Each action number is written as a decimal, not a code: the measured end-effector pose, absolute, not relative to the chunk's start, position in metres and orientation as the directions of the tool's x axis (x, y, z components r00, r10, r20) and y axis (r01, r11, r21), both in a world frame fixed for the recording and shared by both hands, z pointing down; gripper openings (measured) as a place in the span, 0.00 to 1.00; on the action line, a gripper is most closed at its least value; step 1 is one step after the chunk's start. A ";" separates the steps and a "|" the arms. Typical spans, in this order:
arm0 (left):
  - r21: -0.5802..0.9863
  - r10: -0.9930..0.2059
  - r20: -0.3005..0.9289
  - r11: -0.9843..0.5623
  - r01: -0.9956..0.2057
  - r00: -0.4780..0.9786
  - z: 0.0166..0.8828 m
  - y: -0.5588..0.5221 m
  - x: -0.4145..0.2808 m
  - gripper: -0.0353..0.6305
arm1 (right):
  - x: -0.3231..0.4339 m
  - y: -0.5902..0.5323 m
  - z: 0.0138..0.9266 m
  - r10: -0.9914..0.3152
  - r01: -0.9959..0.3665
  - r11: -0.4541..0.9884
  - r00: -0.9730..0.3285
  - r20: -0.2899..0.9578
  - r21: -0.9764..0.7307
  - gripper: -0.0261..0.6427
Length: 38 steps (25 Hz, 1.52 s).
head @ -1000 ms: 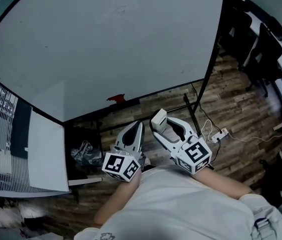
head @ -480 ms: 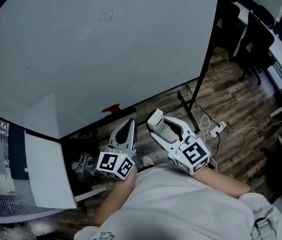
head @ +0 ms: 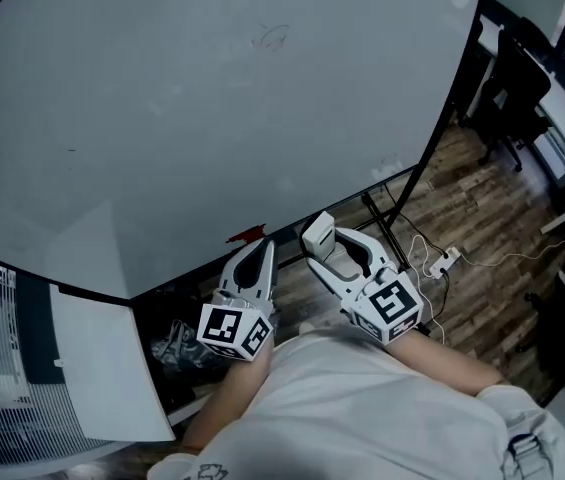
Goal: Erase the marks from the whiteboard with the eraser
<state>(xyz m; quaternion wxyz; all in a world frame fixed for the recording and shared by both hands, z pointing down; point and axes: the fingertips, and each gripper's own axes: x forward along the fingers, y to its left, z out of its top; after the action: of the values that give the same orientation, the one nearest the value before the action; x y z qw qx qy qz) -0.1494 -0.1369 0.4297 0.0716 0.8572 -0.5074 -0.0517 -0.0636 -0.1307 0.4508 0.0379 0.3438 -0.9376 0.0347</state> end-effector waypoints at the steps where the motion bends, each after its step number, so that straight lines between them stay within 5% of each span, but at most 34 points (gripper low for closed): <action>1: 0.177 -0.876 -0.018 -0.477 -0.861 0.481 0.430 -0.139 -0.157 0.06 | -0.071 -0.133 0.452 -0.645 -0.650 0.759 -0.758 0.099 -0.037 0.40; 9: 0.200 -0.864 0.018 -0.490 -0.849 0.503 0.450 -0.147 -0.184 0.06 | -0.109 -0.145 0.470 -0.635 -0.644 0.765 -0.757 0.154 -0.010 0.40; 21: 0.199 -0.891 0.052 -0.433 -0.879 0.450 0.457 -0.157 -0.225 0.06 | -0.108 -0.227 0.449 -0.713 -0.709 0.701 -0.696 0.081 0.077 0.40; 38: 0.206 -0.869 0.026 -0.480 -0.853 0.495 0.450 -0.192 -0.214 0.06 | -0.001 -0.339 0.402 -0.868 -0.861 0.497 -0.495 0.045 0.109 0.40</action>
<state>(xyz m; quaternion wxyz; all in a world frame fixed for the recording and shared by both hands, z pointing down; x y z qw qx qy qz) -0.2139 -0.1919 0.4505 0.0959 0.8592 -0.5009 -0.0409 -0.0005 -0.3392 0.4018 0.0467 0.5003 -0.8638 -0.0359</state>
